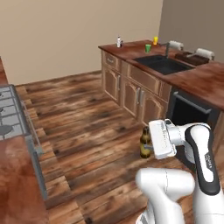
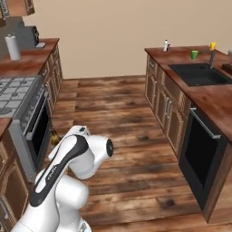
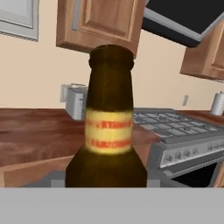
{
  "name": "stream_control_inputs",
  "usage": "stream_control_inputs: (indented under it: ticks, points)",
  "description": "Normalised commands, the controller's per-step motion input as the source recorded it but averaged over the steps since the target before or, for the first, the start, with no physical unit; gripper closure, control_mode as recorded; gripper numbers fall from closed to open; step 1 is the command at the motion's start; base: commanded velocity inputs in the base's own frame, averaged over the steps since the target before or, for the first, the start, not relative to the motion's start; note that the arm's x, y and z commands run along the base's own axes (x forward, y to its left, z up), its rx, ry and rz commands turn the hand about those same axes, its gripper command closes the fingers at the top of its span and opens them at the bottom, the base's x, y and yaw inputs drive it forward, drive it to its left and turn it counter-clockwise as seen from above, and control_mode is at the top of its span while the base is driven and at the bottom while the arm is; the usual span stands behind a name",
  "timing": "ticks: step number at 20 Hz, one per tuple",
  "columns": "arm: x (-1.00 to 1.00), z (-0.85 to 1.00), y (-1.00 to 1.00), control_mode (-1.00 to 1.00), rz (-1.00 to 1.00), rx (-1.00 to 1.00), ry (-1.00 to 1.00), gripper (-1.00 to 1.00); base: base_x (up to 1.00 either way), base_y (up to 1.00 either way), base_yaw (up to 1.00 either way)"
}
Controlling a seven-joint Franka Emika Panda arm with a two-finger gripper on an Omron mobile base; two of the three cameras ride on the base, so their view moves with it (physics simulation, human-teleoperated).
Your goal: Place the drinks on the dining counter in a tight cluster.
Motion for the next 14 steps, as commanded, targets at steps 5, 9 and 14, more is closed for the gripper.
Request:
stream_control_inputs:
  ticks: [5,9,14]
  points:
    - [0.0,0.0,0.0,1.0,0.0,0.0,0.0,1.0,0.94,0.03,0.0]
    - [0.0,0.0,0.0,1.0,0.0,0.0,0.0,1.0,0.94,0.0,0.0]
    - [0.0,0.0,0.0,1.0,0.0,0.0,0.0,1.0,0.93,0.0,-0.01]
